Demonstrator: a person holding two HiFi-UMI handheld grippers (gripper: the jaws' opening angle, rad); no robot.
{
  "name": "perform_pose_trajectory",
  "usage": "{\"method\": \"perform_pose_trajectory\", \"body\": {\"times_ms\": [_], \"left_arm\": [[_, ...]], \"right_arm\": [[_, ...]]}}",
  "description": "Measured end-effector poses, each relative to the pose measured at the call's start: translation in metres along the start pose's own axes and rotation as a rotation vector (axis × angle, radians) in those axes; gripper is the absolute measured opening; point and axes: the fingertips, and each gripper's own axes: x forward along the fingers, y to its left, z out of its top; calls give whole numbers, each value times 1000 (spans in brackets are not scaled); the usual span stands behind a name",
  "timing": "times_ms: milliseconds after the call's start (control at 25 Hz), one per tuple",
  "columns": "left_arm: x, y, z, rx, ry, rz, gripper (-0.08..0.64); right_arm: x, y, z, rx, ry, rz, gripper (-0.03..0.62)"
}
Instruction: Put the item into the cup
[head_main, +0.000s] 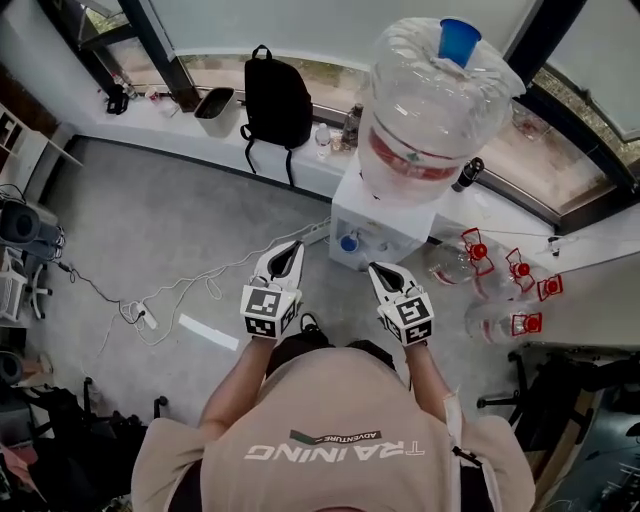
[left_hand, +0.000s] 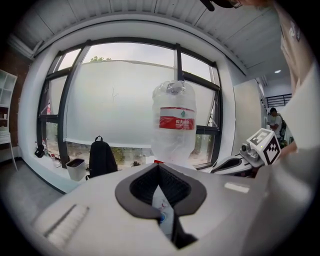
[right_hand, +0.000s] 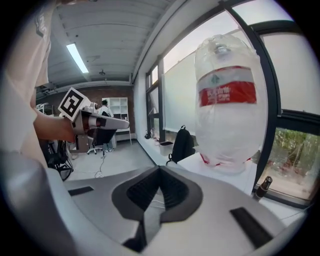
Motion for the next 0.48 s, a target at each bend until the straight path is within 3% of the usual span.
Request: {"method": "perform_pose_trajectory", "body": {"times_ms": [240, 480], "left_arm": [[14, 15, -12, -14, 22, -61, 8], [28, 23, -35, -46, 60, -51, 8]], "right_arm": [[25, 2, 2, 19, 26, -44, 11], [48, -4, -22, 26, 111, -8, 11]]}}
